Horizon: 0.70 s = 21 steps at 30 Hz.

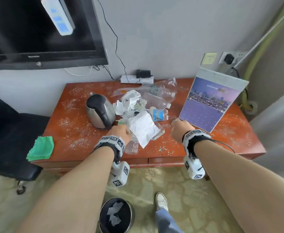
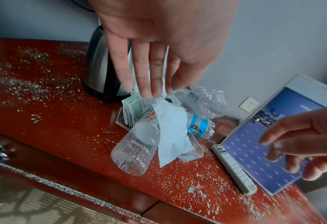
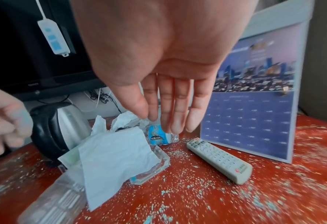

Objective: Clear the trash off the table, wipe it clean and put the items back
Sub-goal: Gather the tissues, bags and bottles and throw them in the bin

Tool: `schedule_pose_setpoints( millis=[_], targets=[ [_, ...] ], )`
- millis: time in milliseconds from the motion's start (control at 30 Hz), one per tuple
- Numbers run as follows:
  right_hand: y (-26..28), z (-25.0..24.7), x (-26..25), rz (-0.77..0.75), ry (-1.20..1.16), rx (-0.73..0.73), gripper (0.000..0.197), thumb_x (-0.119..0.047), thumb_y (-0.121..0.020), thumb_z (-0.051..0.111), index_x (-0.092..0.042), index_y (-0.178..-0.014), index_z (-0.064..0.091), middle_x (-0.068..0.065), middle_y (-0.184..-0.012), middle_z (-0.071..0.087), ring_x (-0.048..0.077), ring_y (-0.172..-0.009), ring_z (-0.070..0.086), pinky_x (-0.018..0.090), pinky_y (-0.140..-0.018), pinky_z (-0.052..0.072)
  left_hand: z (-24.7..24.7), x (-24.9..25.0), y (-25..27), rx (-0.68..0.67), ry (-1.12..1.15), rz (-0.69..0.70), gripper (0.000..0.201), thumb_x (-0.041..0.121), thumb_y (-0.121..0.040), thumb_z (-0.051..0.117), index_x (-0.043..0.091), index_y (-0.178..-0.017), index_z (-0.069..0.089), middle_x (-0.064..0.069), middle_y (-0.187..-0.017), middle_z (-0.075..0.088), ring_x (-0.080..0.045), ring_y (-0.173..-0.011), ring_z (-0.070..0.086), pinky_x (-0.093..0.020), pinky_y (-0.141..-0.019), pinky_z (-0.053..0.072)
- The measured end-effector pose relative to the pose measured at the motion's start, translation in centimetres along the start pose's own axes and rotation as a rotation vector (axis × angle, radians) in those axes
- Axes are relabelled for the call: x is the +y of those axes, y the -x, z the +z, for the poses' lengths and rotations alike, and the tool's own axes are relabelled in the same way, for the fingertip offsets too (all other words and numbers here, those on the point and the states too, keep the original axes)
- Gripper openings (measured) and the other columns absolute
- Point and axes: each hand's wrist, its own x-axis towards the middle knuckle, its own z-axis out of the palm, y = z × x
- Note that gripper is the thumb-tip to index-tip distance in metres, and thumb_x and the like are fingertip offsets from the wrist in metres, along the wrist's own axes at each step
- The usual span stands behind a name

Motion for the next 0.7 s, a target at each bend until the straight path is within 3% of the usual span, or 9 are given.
schedule_pose_setpoints(
  millis=[100, 200, 267, 333, 433, 533, 600, 700],
  targets=[
    [-4.3, -0.4, -0.3, -0.048, 0.0, -0.048, 0.018, -0.015, -0.093, 0.045, -0.01, -0.103, 0.06, 0.012, -0.096, 0.066, 0.027, -0.081, 0.062, 0.034, -0.066, 0.053, 1.0, 0.7, -2.6, 0.029, 0.023, -0.065, 0.007, 0.025, -0.093, 0.059, 0.024, -0.094, 0.066, -0.001, -0.104, 0.069, -0.025, -0.086, 0.063, -0.03, -0.073, 0.048],
    [-8.1, -1.1, -0.8, -0.098, 0.018, -0.088, 0.026, -0.018, -0.097, 0.045, -0.007, -0.114, 0.06, 0.013, -0.103, 0.064, 0.028, -0.084, 0.063, 0.035, -0.069, 0.054, 2.5, 1.6, -4.9, 0.079, -0.042, -0.058, 0.029, 0.033, -0.088, 0.067, 0.018, -0.112, 0.061, -0.005, -0.119, 0.059, -0.028, -0.103, 0.061, -0.039, -0.082, 0.052],
    [-10.6, -1.1, -0.8, -0.143, 0.035, -0.093, 0.035, -0.018, -0.095, 0.048, -0.009, -0.127, 0.055, 0.014, -0.12, 0.061, 0.03, -0.102, 0.062, 0.037, -0.081, 0.055, 3.9, 2.1, -6.2, 0.082, -0.096, -0.067, 0.049, 0.044, -0.086, 0.068, 0.02, -0.126, 0.053, -0.004, -0.132, 0.048, -0.026, -0.122, 0.051, -0.043, -0.095, 0.048],
    [-12.8, -0.5, -0.7, -0.186, 0.073, -0.076, 0.043, -0.02, -0.092, 0.053, -0.012, -0.134, 0.049, 0.013, -0.132, 0.054, 0.031, -0.118, 0.053, 0.042, -0.093, 0.05, 5.4, 2.4, -7.4, 0.059, -0.157, -0.072, 0.063, 0.051, -0.084, 0.069, 0.022, -0.136, 0.046, -0.003, -0.138, 0.043, -0.024, -0.131, 0.042, -0.042, -0.102, 0.043],
    [-15.5, 0.8, -0.7, -0.238, 0.143, -0.058, 0.051, -0.022, -0.091, 0.058, -0.014, -0.139, 0.043, 0.013, -0.15, 0.037, 0.032, -0.132, 0.042, 0.046, -0.104, 0.041, 7.3, 2.6, -9.1, 0.027, -0.237, -0.078, 0.074, 0.047, -0.082, 0.071, 0.021, -0.143, 0.038, -0.005, -0.143, 0.038, -0.025, -0.135, 0.036, -0.042, -0.106, 0.041],
    [-17.4, 2.2, -0.3, -0.263, 0.16, -0.05, 0.05, -0.022, -0.091, 0.059, -0.014, -0.137, 0.043, 0.014, -0.158, 0.023, 0.034, -0.136, 0.038, 0.047, -0.105, 0.039, 8.6, 2.7, -10.4, 0.013, -0.238, -0.101, 0.074, 0.031, -0.081, 0.075, 0.02, -0.143, 0.036, -0.007, -0.143, 0.036, -0.028, -0.131, 0.04, -0.045, -0.105, 0.042],
    [-18.2, 3.2, 0.1, -0.273, 0.179, -0.01, 0.051, -0.026, -0.09, 0.06, -0.014, -0.136, 0.043, 0.015, -0.157, 0.022, 0.036, -0.137, 0.035, 0.048, -0.103, 0.039, 9.1, 2.7, -10.9, 0.045, -0.219, -0.101, 0.07, 0.019, -0.078, 0.075, 0.02, -0.139, 0.04, -0.009, -0.137, 0.041, -0.029, -0.122, 0.046, -0.043, -0.099, 0.046],
    [-19.1, 4.2, 0.3, -0.287, 0.21, 0.054, 0.058, -0.032, -0.085, 0.066, -0.017, -0.135, 0.041, 0.015, -0.146, 0.034, 0.036, -0.128, 0.039, 0.049, -0.099, 0.04, 9.0, 2.7, -11.7, 0.091, -0.182, -0.105, 0.062, 0.012, -0.076, 0.073, 0.019, -0.131, 0.045, -0.009, -0.127, 0.044, -0.028, -0.114, 0.049, -0.04, -0.09, 0.05]
  ],
)
